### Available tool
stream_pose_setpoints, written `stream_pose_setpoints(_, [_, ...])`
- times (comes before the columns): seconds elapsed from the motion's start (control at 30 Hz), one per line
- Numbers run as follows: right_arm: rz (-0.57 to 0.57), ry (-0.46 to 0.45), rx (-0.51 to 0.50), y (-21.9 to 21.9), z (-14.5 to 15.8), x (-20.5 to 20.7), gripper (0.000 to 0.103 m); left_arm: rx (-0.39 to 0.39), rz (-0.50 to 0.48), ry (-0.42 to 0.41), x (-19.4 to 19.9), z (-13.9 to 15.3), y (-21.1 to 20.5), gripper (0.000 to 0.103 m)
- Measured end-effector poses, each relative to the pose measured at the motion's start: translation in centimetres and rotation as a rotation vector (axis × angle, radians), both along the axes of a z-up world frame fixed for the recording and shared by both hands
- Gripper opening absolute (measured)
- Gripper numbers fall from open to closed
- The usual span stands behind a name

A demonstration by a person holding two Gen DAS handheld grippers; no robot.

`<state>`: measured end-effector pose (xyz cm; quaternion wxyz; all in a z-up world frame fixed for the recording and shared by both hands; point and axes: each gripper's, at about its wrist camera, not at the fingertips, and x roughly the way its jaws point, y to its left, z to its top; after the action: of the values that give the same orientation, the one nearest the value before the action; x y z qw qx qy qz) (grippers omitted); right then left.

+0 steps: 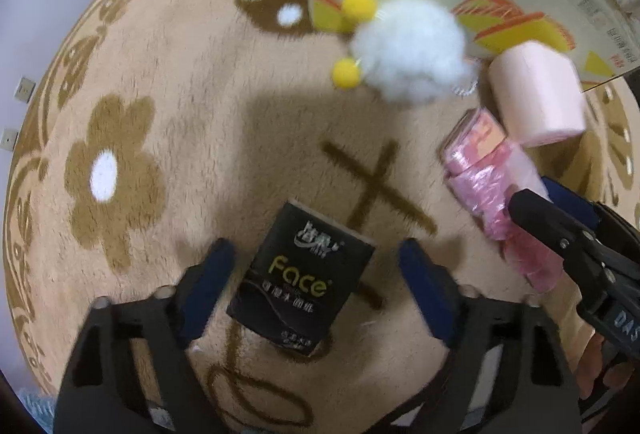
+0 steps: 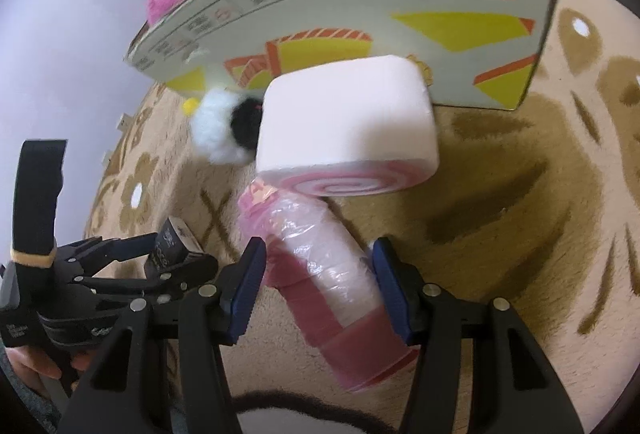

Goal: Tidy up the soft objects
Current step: 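Close the left tool on the black Face tissue pack while the right tool grips the wrapped pink roll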

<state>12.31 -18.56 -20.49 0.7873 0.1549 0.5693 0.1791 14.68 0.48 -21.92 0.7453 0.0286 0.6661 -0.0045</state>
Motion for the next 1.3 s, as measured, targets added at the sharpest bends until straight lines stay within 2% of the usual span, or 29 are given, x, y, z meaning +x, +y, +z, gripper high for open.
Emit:
stream_pose_setpoints(0.17, [-0.008,0.008,0.002,0.4,-0.6,-0.1,0.059,-0.014,0.036,-0.002,-0.2,-0.2,0.8,0.059])
stream_pose_setpoints(0.23, [-0.023,0.023,0.015,0.2,-0.6,-0.1,0.059,-0.017,0.025,-0.008,-0.3,0.0,0.8,0.057])
stream_pose_setpoints(0.4, [-0.001,0.028,-0.010,0.5,-0.3,-0.8,0.059,-0.006,0.017,-0.034,-1.0,0.8,0.2,0.056])
stream_pose_setpoints(0.53, [0.017,0.014,-0.065,1.1,-0.2,-1.1,0.057,0.051,0.048,-0.103,-0.8,2.0,0.4,0.056])
stream_pose_setpoints(0.57, [0.013,0.010,-0.084,1.4,-0.2,-1.2,0.056,0.047,0.055,-0.109,-0.6,2.3,0.3,0.056])
stream_pose_setpoints(0.67, [0.018,-0.013,-0.120,2.1,0.2,-1.7,0.041,0.038,0.068,-0.124,-0.5,2.8,0.7,0.056])
stream_pose_setpoints(0.73, [0.014,-0.022,-0.103,1.9,0.5,-1.8,0.030,0.036,0.064,-0.139,-0.6,3.1,0.6,0.056])
stream_pose_setpoints(0.83, [-0.012,-0.016,-0.041,1.1,0.8,-2.0,0.021,0.036,0.053,-0.173,-1.1,3.8,0.2,0.056])
stream_pose_setpoints(0.93, [-0.039,-0.032,-0.022,0.6,1.7,-2.5,0.016,0.029,0.053,-0.201,-0.9,4.3,0.0,0.056])
stream_pose_setpoints(1.3, [-0.118,-0.178,0.014,-1.1,7.5,-3.9,0.016,-0.010,0.072,-0.322,-1.6,7.4,0.6,0.052])
